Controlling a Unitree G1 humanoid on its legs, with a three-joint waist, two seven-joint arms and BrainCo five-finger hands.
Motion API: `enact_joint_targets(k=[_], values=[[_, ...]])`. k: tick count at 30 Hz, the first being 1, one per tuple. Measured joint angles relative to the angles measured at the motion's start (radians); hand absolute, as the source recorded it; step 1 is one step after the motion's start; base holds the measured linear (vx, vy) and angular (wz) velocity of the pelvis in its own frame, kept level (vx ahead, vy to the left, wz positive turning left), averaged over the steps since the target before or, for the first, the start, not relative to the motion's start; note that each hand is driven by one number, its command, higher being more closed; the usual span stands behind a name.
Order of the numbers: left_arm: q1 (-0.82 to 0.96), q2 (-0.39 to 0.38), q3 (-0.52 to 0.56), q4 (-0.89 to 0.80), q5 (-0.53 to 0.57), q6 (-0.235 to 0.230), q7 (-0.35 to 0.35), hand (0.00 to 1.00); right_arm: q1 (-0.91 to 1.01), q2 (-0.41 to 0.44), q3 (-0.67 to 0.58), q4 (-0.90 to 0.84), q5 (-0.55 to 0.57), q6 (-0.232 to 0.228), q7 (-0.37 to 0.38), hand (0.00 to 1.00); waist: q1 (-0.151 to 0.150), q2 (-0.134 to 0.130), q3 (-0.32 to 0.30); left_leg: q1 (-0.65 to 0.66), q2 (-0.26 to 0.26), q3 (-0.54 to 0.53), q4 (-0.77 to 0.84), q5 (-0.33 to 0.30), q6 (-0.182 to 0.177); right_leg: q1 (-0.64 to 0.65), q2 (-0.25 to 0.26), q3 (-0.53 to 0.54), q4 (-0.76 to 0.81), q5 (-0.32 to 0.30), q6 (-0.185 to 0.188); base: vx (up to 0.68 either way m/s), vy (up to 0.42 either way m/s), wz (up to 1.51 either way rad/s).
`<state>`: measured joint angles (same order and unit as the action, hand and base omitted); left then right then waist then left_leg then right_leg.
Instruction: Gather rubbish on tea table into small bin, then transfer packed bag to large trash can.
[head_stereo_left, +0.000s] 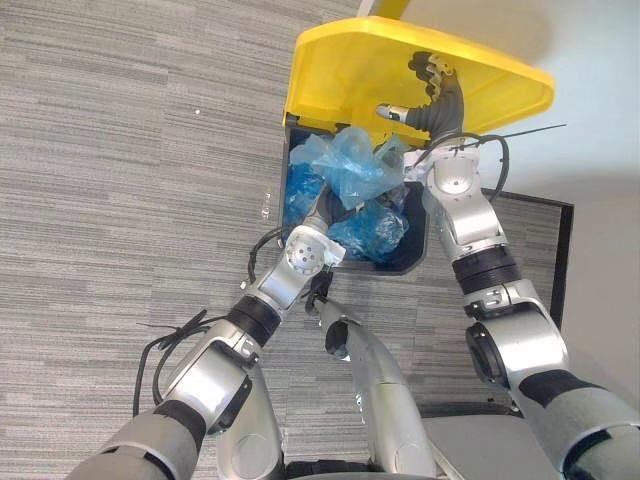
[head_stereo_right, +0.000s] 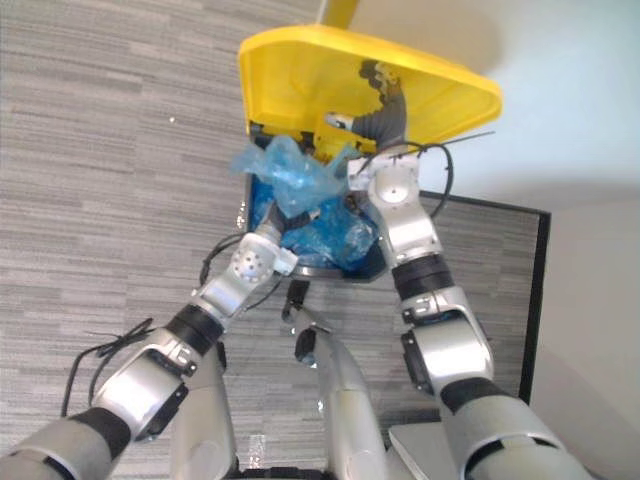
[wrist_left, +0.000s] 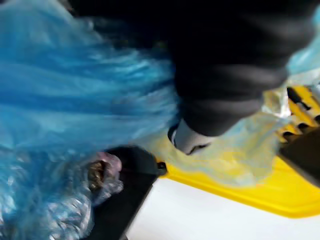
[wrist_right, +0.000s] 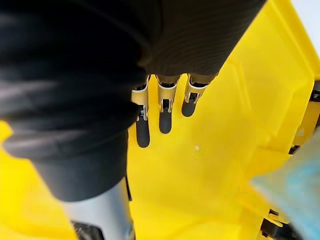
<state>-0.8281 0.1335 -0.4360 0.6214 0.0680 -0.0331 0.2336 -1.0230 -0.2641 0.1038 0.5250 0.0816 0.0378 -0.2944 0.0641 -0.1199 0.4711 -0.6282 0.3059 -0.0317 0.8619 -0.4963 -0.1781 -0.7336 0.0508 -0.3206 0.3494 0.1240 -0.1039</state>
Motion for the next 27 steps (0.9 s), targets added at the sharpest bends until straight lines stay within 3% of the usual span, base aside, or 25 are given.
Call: enact_joint_targets(k=[4,11,13,22,27], values=[[-0.028,0.000,0.022,0.026,0.120,0.023,0.002,0.00,-0.002,0.003,0.022,0.000,0.000,0.000,0.001,0.00,-0.001,0.000,0.000,0.001,0.000,0.000,0.004,0.000,0.000,-0.001,0.000,0.002,0.007,0.000,0.000,-0.06,-0.011,-0.01],[-0.066,0.000,0.012,0.061,0.452,0.084,-0.007,0.00,-0.016,0.027,0.029,-0.002,-0.003,-0.008,0.008,0.00,-0.001,0.000,0.000,0.000,-0.002,-0.004,0.019,-0.003,0.001,0.002,-0.002,0.003,0.014,-0.004,0.006,-0.08,-0.019,0.01],[-0.066,0.000,-0.006,0.062,0.489,0.089,-0.024,0.00,-0.016,0.027,0.031,-0.006,-0.003,-0.012,0.011,0.00,0.000,0.000,0.000,0.001,-0.002,-0.004,0.019,-0.003,0.001,0.002,-0.002,0.003,0.015,-0.004,0.006,-0.07,-0.023,0.01],[-0.066,-0.009,-0.064,0.062,0.546,0.089,-0.045,0.00,0.021,0.026,0.068,-0.029,-0.004,-0.020,0.030,0.00,0.001,0.004,-0.002,0.038,-0.007,0.000,0.008,-0.002,-0.001,0.033,-0.005,0.005,0.019,0.000,-0.003,-0.06,-0.011,0.01],[-0.067,-0.009,-0.086,0.059,0.478,0.080,-0.073,0.00,0.060,0.026,0.070,-0.078,-0.006,-0.021,0.047,0.00,0.002,0.007,-0.003,0.042,-0.014,0.004,0.006,-0.001,-0.001,0.034,-0.010,0.009,0.018,0.001,-0.004,-0.07,-0.011,0.00]])
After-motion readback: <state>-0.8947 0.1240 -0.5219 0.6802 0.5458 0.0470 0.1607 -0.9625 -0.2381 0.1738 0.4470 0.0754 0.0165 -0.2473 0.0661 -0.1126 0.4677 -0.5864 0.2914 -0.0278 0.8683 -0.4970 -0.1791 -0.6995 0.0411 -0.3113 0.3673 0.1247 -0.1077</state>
